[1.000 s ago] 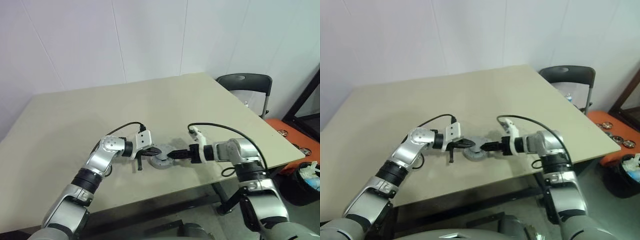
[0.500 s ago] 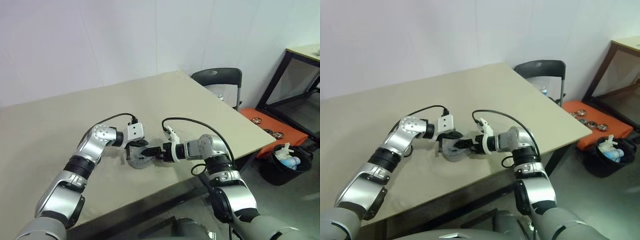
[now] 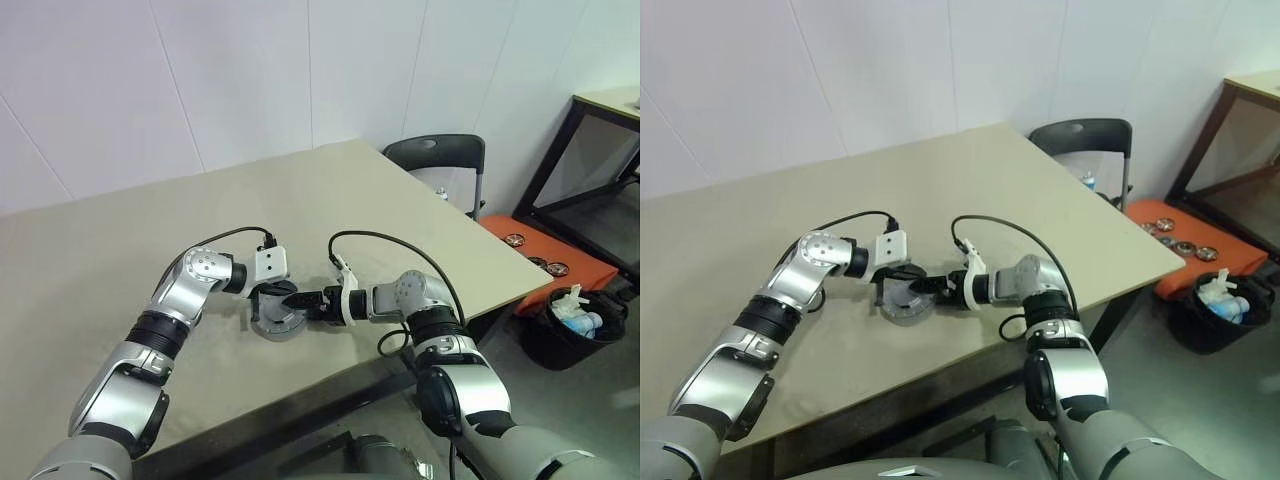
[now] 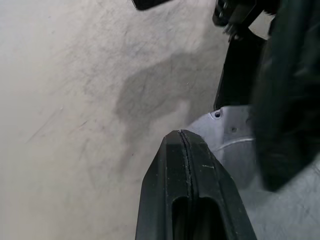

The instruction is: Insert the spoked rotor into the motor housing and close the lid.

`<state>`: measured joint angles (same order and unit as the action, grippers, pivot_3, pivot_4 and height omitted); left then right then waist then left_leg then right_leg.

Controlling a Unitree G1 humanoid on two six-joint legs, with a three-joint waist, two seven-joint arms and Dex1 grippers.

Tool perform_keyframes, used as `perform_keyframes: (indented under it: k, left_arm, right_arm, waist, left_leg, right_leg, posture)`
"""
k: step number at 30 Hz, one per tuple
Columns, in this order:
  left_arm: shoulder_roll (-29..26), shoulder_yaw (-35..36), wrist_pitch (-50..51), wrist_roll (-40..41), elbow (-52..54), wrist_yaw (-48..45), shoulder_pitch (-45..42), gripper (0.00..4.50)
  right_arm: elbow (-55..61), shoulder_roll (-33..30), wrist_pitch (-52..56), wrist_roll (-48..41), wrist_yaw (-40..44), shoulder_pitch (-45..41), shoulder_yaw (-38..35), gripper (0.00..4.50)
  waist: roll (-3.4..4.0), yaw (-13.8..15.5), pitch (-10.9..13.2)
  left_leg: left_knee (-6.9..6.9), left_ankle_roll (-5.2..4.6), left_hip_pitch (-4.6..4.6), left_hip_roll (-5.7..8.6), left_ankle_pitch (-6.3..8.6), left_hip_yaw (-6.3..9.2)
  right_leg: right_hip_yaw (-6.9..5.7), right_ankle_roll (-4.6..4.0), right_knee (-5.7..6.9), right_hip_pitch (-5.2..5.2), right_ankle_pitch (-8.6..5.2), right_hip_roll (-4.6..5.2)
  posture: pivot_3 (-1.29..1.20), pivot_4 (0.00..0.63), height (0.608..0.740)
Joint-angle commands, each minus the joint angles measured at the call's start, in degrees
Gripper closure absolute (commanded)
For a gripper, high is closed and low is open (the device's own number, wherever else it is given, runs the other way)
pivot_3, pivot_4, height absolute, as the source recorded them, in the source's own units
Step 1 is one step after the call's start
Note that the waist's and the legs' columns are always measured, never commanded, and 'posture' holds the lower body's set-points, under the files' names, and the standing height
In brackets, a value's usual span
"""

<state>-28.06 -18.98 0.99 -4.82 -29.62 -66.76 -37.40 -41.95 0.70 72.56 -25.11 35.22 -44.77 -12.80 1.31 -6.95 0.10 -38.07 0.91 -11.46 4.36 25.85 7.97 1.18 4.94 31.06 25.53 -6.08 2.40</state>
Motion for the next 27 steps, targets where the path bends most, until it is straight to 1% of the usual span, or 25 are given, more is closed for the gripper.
perform_keyframes:
  k: [1, 2, 8, 11, 13, 16, 20, 24, 27]
  left_arm:
    - [0.02, -3.49, 1.64, -2.15, -2.45, -2.15, 3.2, 4.5]
    - [-0.04, -3.5, 1.61, -2.3, -2.53, -2.01, 3.33, 4.5]
    - [0.39, -3.07, 1.0, -1.94, -2.2, -1.36, 4.11, 4.5]
    - [2.83, -0.2, -0.19, 0.17, -2.29, 2.0, 3.82, 4.5]
    - [4.86, 2.57, -0.64, 1.66, -2.89, 5.0, 3.13, 4.5]
    - [6.18, 4.92, -1.63, 1.83, -4.63, 8.91, 2.13, 4.5]
    - [6.74, 6.85, -1.38, 2.97, -5.12, 10.82, 1.87, 4.5]
    - [6.48, 7.01, -1.83, 2.82, -4.64, 11.48, 2.68, 4.5]
    - [7.27, 8.91, -1.91, 3.76, -4.97, 14.09, 2.26, 4.5]
  right_arm:
    - [2.57, 2.17, -2.58, -4.85, 1.38, -4.3, -3.06, 2.18]
    - [2.39, 1.96, -2.55, -4.79, 1.43, -4.27, -3.32, 2.26]
    - [0.65, 0.72, -3.29, -3.48, 1.27, -4.35, -3.38, 2.26]
    - [0.6, 0.57, -3.25, -3.63, 1.34, -4.33, -3.35, 2.26]
    - [0.68, 0.63, -3.5, -3.71, 1.37, -4.09, -3.22, 2.26]
    - [0.77, 0.69, -3.89, -4.07, 2.07, -3.65, -3.07, 2.27]
    - [0.95, 0.77, -4.03, -3.82, 2.24, -3.55, -1.99, 2.3]
    - [0.11, 0.73, -4.8, -3.56, 2.45, -3.49, -1.44, 2.31]
    - [-0.81, 0.74, -5.77, -3.67, 1.85, -3.61, -2.03, 2.31]
  waist:
    - [0.14, 0.09, 0.12]
    - [0.19, 0.15, 0.16]
    - [0.25, 0.18, 0.2]
    - [0.28, 0.44, 0.23]
    - [0.23, 1.32, 0.29]
    - [0.07, 1.59, 0.47]
    - [0.05, 1.54, 0.45]
    - [0.06, 1.56, 0.45]
    - [0.04, 1.64, 0.44]
  left_leg:
    - [0.0, 0.0, 0.0, 0.0, 0.0, 0.0]
    - [0.0, 0.0, -0.01, 0.01, 0.0, 0.0]
    - [0.04, 0.02, -0.06, 0.04, 0.02, 0.0]
    - [0.05, 0.03, -0.09, 0.05, 0.03, 0.0]
    - [0.05, 0.02, -0.1, 0.08, 0.03, 0.0]
    - [0.05, 0.04, -0.18, 0.08, 0.03, 0.02]
    - [-0.08, 0.43, -1.05, 0.13, -0.19, -0.02]
    - [-0.05, 0.43, -1.38, 0.15, -0.19, -0.02]
    - [-0.07, 0.43, -1.69, 0.23, -0.19, -0.01]
  right_leg:
    - [0.0, 0.0, 0.0, 0.0, 0.0, 0.0]
    - [0.0, 0.0, -0.01, 0.0, 0.0, 0.01]
    - [0.01, -0.2, -0.02, 0.01, 0.13, 0.04]
    - [0.0, -0.19, -0.04, 0.01, 0.12, 0.05]
    - [0.0, -0.19, -0.05, 0.01, 0.12, 0.07]
    - [-0.01, -0.2, -0.09, 0.11, 0.13, 0.07]
    - [0.04, -0.34, 0.05, 1.03, 0.24, 0.13]
    - [0.03, -0.44, 0.06, 1.36, 0.31, 0.17]
    - [0.02, -0.46, 0.06, 1.64, 0.33, 0.2]
  posture:
    - [0.0, 0.0, 0.74]
    - [0.0, 0.0, 0.74]
    - [0.0, 0.0, 0.74]
    - [0.0, 0.0, 0.74]
    - [0.0, 0.0, 0.74]
    - [0.0, 0.0, 0.74]
    - [0.0, 0.0, 0.74]
    - [0.0, 0.0, 0.74]
    - [0.0, 0.0, 0.74]
